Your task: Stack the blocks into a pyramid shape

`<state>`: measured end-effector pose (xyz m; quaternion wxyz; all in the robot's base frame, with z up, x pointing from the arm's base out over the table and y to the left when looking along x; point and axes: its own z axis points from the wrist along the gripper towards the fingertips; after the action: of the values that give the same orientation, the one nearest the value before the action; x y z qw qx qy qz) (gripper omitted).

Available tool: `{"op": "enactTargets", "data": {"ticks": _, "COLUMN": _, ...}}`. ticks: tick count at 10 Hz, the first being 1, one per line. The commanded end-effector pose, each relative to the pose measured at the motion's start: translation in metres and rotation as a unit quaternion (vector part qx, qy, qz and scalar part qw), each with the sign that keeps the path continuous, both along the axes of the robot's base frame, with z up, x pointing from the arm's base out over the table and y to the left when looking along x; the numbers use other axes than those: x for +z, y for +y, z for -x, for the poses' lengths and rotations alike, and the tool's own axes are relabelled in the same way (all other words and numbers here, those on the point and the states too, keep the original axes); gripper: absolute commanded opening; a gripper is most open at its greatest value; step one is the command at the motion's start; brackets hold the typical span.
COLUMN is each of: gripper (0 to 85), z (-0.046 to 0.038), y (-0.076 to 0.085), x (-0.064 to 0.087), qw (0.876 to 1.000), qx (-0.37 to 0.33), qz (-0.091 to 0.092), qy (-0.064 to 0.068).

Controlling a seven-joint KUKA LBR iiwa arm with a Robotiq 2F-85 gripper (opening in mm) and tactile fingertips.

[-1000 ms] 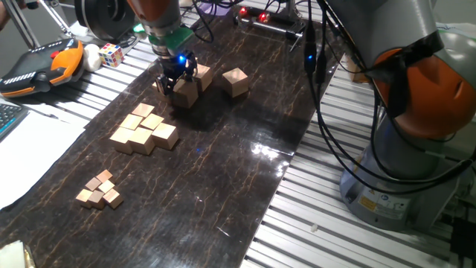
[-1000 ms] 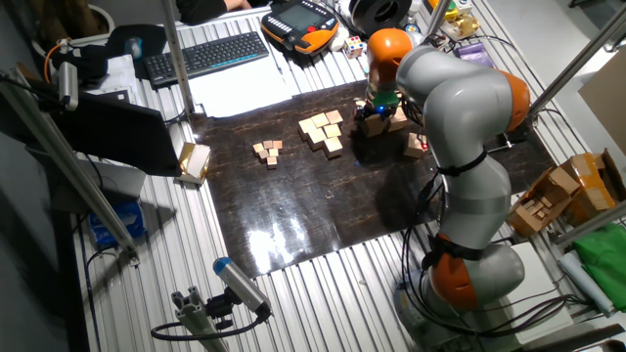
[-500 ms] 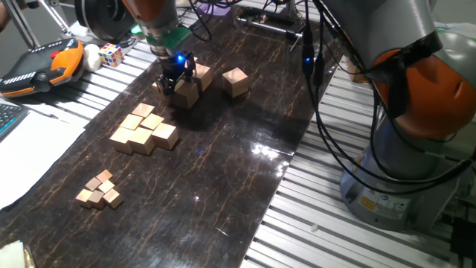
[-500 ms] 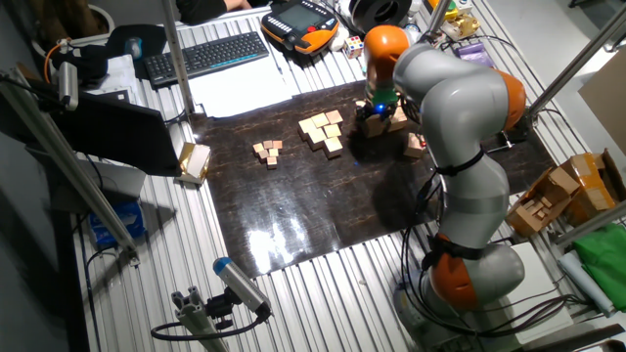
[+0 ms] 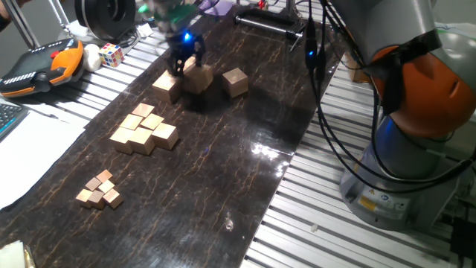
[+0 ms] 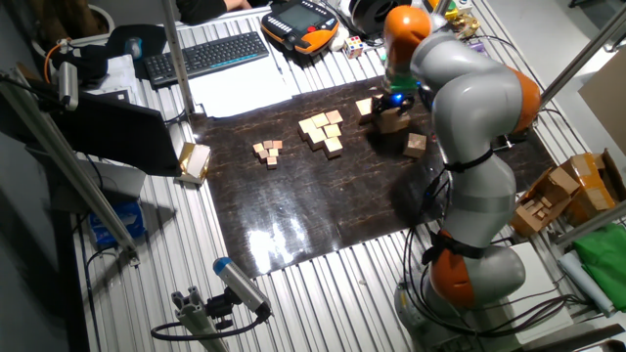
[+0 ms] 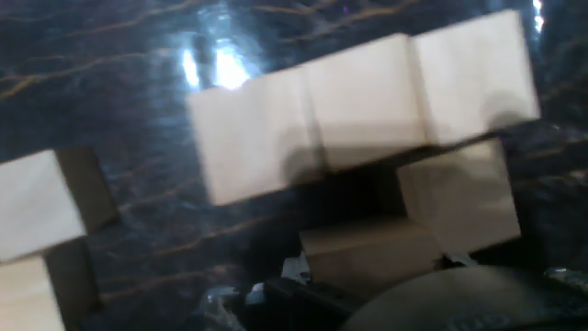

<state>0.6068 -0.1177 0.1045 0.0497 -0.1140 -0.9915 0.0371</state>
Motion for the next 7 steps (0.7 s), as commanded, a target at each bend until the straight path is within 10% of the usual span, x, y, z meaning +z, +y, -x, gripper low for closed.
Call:
{"op": "enactTargets", "data": {"ticks": 1, "gripper": 61.3, "z": 0.0029, "y": -0.004, "x": 0.004, "qw": 1.0, "qx": -0.002, "qz": 0.0, "qy": 0.002}}
{"op": "enactTargets", "data": {"ticks": 7, "gripper": 59.7, "z": 0.0222, "y": -0.033, "x": 0.03, "qw": 1.0, "qx": 0.003, "qz": 0.013, "qy": 0.02}}
